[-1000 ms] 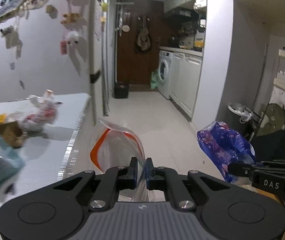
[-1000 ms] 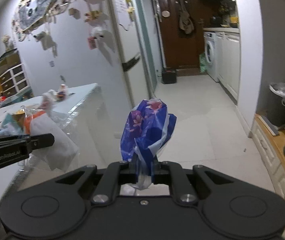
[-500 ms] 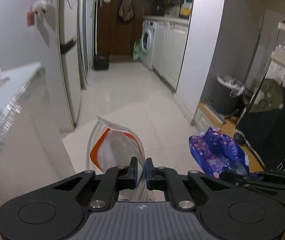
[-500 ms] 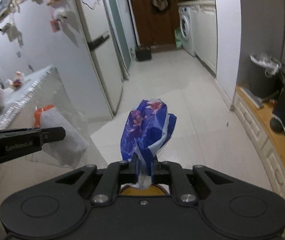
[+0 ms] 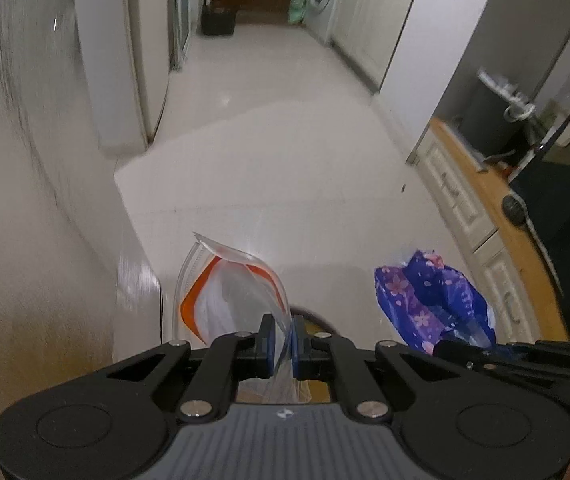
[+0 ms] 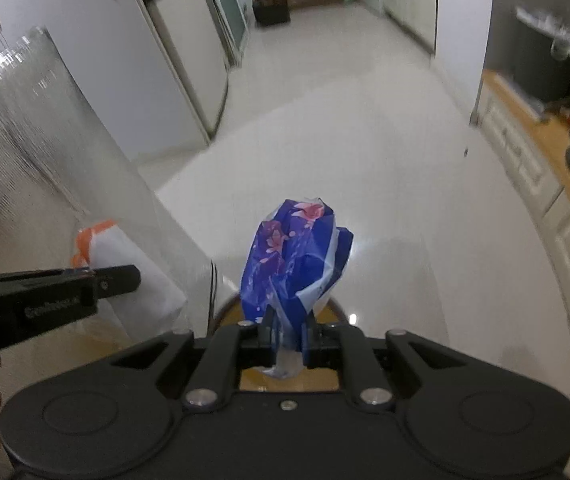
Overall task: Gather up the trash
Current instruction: 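Carry both held bags from the counter over the yellow trash bin, then open the right tool then the left tool, dropping both bags into the bin, then move both open tools back toward the trash on the counter, then grasp the teal snack bag with the right tool while the left tool grasps the red cigarette pack, then carry the teal bag and red pack over the yellow trash bin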
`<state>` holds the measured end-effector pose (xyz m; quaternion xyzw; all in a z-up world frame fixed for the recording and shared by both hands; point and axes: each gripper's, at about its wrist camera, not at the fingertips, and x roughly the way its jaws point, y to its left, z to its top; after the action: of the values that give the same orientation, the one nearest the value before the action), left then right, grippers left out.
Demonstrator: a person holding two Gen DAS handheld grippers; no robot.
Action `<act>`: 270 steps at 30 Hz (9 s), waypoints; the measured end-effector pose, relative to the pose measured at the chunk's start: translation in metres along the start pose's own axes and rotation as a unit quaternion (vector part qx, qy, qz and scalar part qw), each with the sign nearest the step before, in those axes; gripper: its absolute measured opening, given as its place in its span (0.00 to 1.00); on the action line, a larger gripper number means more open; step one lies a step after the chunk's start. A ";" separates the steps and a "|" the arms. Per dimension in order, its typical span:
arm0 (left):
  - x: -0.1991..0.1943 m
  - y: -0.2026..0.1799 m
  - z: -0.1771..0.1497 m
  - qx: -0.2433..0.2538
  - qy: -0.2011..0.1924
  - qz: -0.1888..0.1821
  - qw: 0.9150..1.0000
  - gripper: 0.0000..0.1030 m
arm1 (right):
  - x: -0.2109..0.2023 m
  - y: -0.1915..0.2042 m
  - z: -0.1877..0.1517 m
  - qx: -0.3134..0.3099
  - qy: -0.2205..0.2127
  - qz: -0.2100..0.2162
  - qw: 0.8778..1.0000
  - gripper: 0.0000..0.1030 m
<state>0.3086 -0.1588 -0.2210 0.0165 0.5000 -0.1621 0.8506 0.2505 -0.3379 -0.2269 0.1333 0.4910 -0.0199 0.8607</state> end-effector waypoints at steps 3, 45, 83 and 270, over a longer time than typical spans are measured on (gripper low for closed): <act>0.021 0.008 -0.008 -0.007 0.027 0.003 1.000 0.07 | 0.025 -0.009 -0.003 0.013 0.035 -0.004 0.999 0.11; 0.087 0.022 -0.015 -0.007 0.109 0.023 0.994 0.63 | 0.079 -0.012 -0.007 -0.008 0.090 0.014 0.996 0.62; -0.020 0.026 -0.018 -0.028 0.084 0.077 0.993 1.00 | -0.020 -0.012 -0.014 -0.019 0.042 -0.048 0.998 1.00; -0.322 0.046 -0.041 0.009 -0.268 0.064 0.961 0.53 | -0.262 0.119 -0.013 -0.101 -0.284 0.069 0.951 0.00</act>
<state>0.1431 -0.0244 0.0276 0.0119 0.2504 -0.1108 0.9617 0.1235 -0.2453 0.0141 0.0684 0.2149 0.0520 0.9728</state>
